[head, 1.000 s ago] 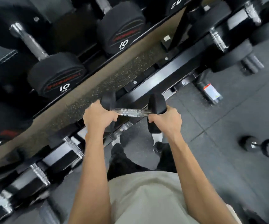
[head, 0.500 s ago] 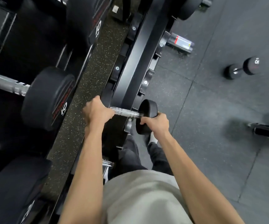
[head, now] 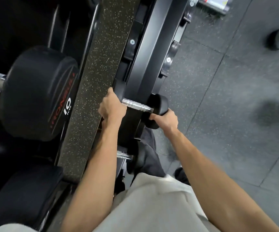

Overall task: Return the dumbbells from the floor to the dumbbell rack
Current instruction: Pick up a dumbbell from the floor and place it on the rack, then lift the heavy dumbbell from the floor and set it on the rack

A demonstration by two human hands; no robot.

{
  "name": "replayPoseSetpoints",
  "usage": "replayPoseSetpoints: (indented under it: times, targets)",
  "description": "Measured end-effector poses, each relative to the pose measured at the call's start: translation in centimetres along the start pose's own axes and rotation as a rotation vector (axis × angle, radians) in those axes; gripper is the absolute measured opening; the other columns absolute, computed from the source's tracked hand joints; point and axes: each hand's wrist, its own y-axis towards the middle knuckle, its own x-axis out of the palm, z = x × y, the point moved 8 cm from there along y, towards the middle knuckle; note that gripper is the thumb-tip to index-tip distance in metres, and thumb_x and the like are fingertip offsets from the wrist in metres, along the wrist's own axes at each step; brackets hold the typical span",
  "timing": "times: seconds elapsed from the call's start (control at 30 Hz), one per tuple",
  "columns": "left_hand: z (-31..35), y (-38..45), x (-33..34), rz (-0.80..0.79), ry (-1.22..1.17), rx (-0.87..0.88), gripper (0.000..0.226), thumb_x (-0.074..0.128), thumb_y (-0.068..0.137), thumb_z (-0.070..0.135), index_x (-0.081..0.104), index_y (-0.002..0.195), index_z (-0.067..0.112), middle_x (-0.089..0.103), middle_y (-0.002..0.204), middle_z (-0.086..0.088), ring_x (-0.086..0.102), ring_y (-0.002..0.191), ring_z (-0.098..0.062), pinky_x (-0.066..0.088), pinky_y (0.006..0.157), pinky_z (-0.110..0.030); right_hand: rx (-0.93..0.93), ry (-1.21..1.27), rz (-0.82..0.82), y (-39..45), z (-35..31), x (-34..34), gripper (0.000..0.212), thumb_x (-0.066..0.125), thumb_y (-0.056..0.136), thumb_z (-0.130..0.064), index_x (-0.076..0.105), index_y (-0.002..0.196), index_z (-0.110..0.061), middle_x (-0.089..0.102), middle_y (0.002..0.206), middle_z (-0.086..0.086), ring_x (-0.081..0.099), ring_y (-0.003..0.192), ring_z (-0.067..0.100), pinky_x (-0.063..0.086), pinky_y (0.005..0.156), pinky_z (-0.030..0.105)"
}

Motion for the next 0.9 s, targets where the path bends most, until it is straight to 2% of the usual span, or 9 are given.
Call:
replayPoseSetpoints:
  times: [0.13, 0.2, 0.27, 0.37, 0.43, 0.5, 0.67, 0.8, 0.9]
  targets:
    - [2.4, -0.9, -0.8, -0.050, -0.018, 0.045, 0.065, 0.066, 0.095, 0.022, 0.034, 0.148, 0.003, 0.054, 0.141, -0.021, 0.057, 0.125, -0.040, 0.047, 0.094, -0.047, -0.038, 0.062, -0.071, -0.6, -0.3, -0.3, 0.055, 0.084, 0.067, -0.039, 0.066, 0.113, -0.014, 0.074, 0.107, 0.003, 0.069, 0.099, 0.023, 0.058, 0.089, 0.038]
    - [4.2, -1.8, -1.5, -0.068, 0.023, 0.106, 0.068, 0.062, 0.096, 0.032, 0.034, 0.154, 0.013, 0.051, 0.142, -0.022, 0.056, 0.125, -0.041, 0.046, 0.095, -0.046, -0.041, 0.135, -0.128, -0.6, -0.7, -1.4, 0.054, 0.083, 0.074, -0.035, 0.064, 0.120, -0.013, 0.074, 0.107, 0.005, 0.069, 0.092, 0.022, 0.060, 0.087, 0.039]
    - [6.1, -3.2, -2.0, -0.056, 0.050, 0.175, 0.063, 0.059, 0.095, 0.036, 0.040, 0.154, 0.025, 0.052, 0.142, -0.018, 0.055, 0.124, -0.040, 0.045, 0.098, -0.044, -0.037, 0.224, -0.195, -0.5, -1.0, -3.0, 0.068, 0.080, 0.076, -0.036, 0.059, 0.136, -0.013, 0.076, 0.104, 0.007, 0.071, 0.083, 0.020, 0.061, 0.079, 0.037]
    - [10.8, -6.8, -1.9, -0.066, -0.032, 0.297, 0.058, 0.059, 0.096, 0.032, 0.043, 0.151, 0.025, 0.054, 0.140, -0.010, 0.054, 0.127, -0.033, 0.044, 0.098, -0.043, -0.057, 0.395, -0.219, 0.1, -0.5, -7.8, 0.064, 0.074, 0.086, -0.029, 0.052, 0.145, -0.013, 0.078, 0.103, 0.008, 0.077, 0.085, 0.025, 0.061, 0.079, 0.040]
    - [14.7, -9.6, -1.5, -0.087, -0.097, 0.378, 0.058, 0.060, 0.095, 0.031, 0.043, 0.150, 0.026, 0.054, 0.141, -0.009, 0.053, 0.127, -0.030, 0.045, 0.099, -0.042, -0.086, 0.532, -0.183, 0.7, 0.0, -12.2, 0.059, 0.071, 0.090, -0.026, 0.053, 0.144, -0.012, 0.077, 0.104, 0.004, 0.075, 0.084, 0.024, 0.061, 0.079, 0.041]
    - [19.3, -12.6, -1.0, -0.097, -0.129, 0.469, 0.057, 0.061, 0.095, 0.031, 0.045, 0.149, 0.025, 0.056, 0.142, -0.007, 0.054, 0.128, -0.027, 0.045, 0.099, -0.040, -0.119, 0.640, -0.142, 1.1, 0.9, -17.1, 0.055, 0.071, 0.091, -0.024, 0.054, 0.143, -0.014, 0.075, 0.116, 0.005, 0.073, 0.082, 0.021, 0.057, 0.069, 0.031]
    - [31.3, -21.0, 0.6, -0.140, -0.080, 0.648, 0.055, 0.058, 0.097, 0.033, 0.045, 0.150, 0.029, 0.057, 0.144, -0.002, 0.057, 0.126, -0.023, 0.047, 0.101, -0.038, -0.205, 0.821, -0.054, 0.8, 4.5, -30.5, 0.055, 0.071, 0.092, -0.026, 0.054, 0.143, -0.016, 0.069, 0.129, 0.004, 0.077, 0.097, 0.022, 0.056, 0.068, 0.025]
    - [40.3, -27.2, 2.8, -0.177, -0.023, 0.771, 0.052, 0.059, 0.095, 0.034, 0.050, 0.146, 0.033, 0.056, 0.147, 0.003, 0.058, 0.127, -0.020, 0.048, 0.106, -0.042, -0.271, 0.988, 0.069, 0.6, 8.0, -40.9, 0.049, 0.069, 0.094, -0.021, 0.058, 0.141, -0.013, 0.071, 0.124, 0.005, 0.077, 0.093, 0.019, 0.059, 0.075, 0.028]
    - [46.2, -32.1, 5.1, -0.187, 0.025, 0.867, 0.050, 0.061, 0.090, 0.033, 0.056, 0.140, 0.035, 0.060, 0.140, 0.004, 0.060, 0.122, -0.017, 0.050, 0.105, -0.044, -0.315, 1.116, 0.165, -0.5, 11.6, -47.5, 0.043, 0.066, 0.096, -0.020, 0.059, 0.139, -0.014, 0.071, 0.125, 0.006, 0.077, 0.094, 0.019, 0.060, 0.092, 0.040]
